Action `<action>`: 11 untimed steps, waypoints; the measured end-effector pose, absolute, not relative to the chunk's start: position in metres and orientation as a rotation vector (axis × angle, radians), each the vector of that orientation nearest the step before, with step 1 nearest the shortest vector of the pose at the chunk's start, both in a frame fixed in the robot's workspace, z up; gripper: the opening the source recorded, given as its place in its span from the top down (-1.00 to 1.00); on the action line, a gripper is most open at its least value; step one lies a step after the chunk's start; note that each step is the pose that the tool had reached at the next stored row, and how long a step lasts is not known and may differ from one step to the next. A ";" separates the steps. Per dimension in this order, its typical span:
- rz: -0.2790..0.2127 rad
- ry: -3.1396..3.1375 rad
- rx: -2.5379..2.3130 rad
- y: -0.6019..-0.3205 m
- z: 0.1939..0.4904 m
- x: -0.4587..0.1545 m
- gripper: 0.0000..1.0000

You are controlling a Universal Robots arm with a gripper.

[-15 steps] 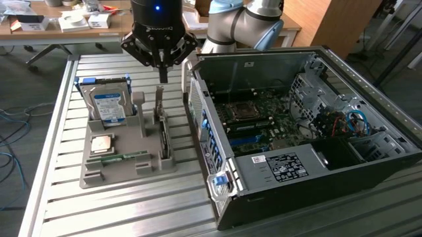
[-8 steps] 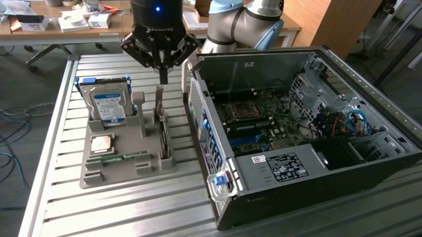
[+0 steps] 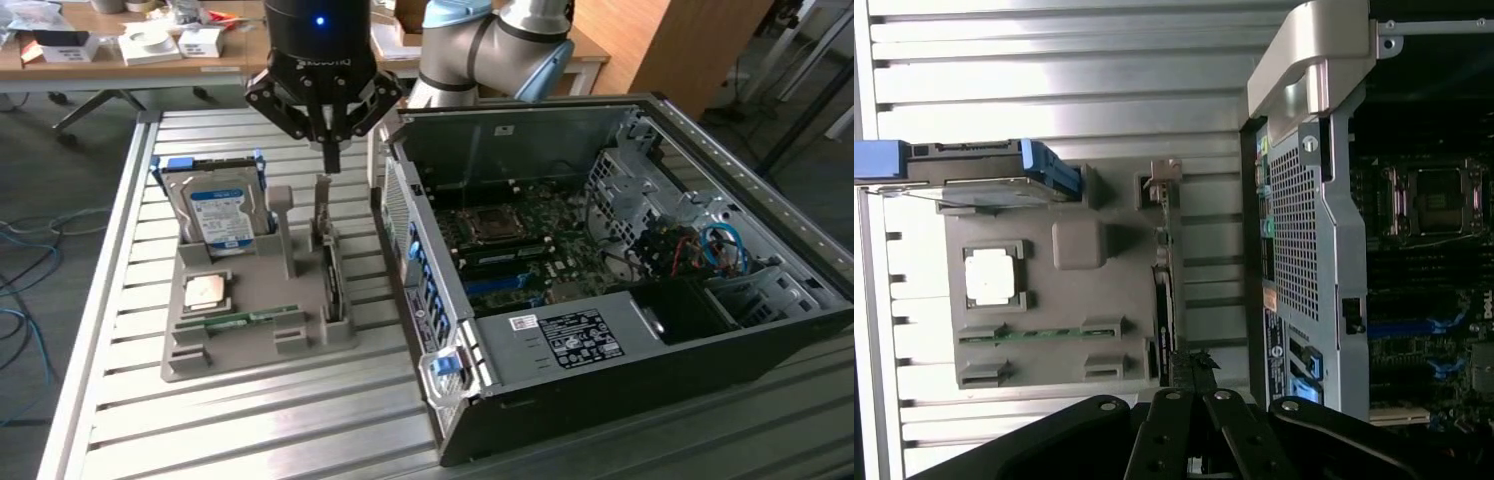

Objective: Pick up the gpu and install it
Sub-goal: 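Reach for the gpu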

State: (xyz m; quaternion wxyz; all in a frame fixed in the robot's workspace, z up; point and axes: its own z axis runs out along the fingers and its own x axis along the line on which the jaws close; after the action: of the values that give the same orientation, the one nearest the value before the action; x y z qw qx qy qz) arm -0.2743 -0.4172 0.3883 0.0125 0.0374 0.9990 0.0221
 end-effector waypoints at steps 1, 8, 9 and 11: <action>0.069 3.114 0.117 -0.417 0.388 -0.274 0.79; 0.069 3.114 0.116 -0.417 0.381 -0.276 0.79; 0.069 3.114 0.116 -0.417 0.380 -0.276 0.79; 0.069 3.114 0.117 -0.417 0.379 -0.276 0.79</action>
State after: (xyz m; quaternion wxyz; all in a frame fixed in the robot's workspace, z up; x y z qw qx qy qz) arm -0.2758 -0.4175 0.3786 0.0123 0.0374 0.9990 0.0220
